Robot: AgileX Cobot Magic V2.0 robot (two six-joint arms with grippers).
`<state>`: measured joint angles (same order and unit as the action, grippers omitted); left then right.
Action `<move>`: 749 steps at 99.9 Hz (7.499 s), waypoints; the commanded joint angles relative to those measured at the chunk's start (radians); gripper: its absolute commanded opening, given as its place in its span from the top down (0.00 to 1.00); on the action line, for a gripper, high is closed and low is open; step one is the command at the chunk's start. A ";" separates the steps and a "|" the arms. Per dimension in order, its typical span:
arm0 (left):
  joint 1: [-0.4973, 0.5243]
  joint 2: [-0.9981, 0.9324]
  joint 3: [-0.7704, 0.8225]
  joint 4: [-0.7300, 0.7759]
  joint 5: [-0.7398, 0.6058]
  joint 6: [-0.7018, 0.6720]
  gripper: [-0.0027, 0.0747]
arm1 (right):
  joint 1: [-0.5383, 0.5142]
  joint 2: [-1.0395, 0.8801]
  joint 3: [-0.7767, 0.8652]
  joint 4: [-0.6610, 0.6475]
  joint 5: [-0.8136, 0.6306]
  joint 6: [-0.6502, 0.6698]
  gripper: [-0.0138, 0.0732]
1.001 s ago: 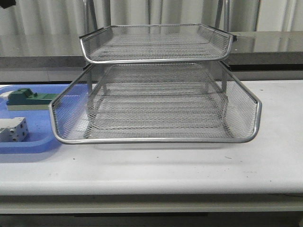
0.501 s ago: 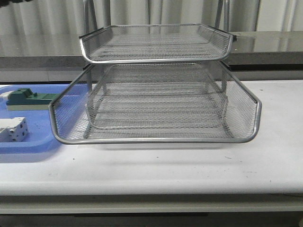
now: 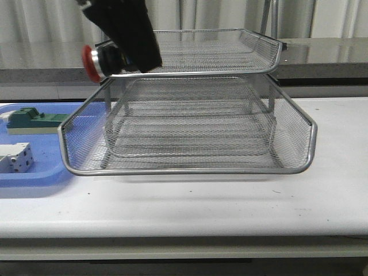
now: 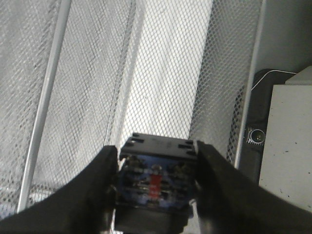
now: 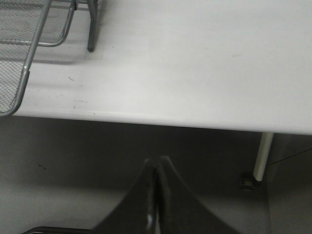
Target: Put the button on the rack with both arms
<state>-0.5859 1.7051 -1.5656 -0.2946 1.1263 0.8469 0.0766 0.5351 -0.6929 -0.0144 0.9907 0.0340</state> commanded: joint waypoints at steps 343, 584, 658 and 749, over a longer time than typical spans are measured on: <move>0.628 -0.542 0.271 -0.001 -0.300 -0.378 0.40 | -0.001 0.002 -0.034 -0.006 -0.056 0.000 0.92; 0.670 -1.609 1.302 -0.195 -0.972 -0.378 0.99 | -0.001 0.004 -0.034 0.074 -0.105 0.000 0.92; 0.670 -1.609 1.302 -0.195 -0.972 -0.378 0.99 | 0.092 0.450 -0.034 0.548 -0.131 -0.317 0.92; 0.670 -1.609 1.302 -0.195 -0.972 -0.378 0.99 | 0.690 0.779 -0.034 0.323 -0.586 -0.491 0.92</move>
<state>0.0822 0.0863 -0.2393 -0.4733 0.2291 0.4765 0.7338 1.3107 -0.6929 0.3434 0.5017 -0.4422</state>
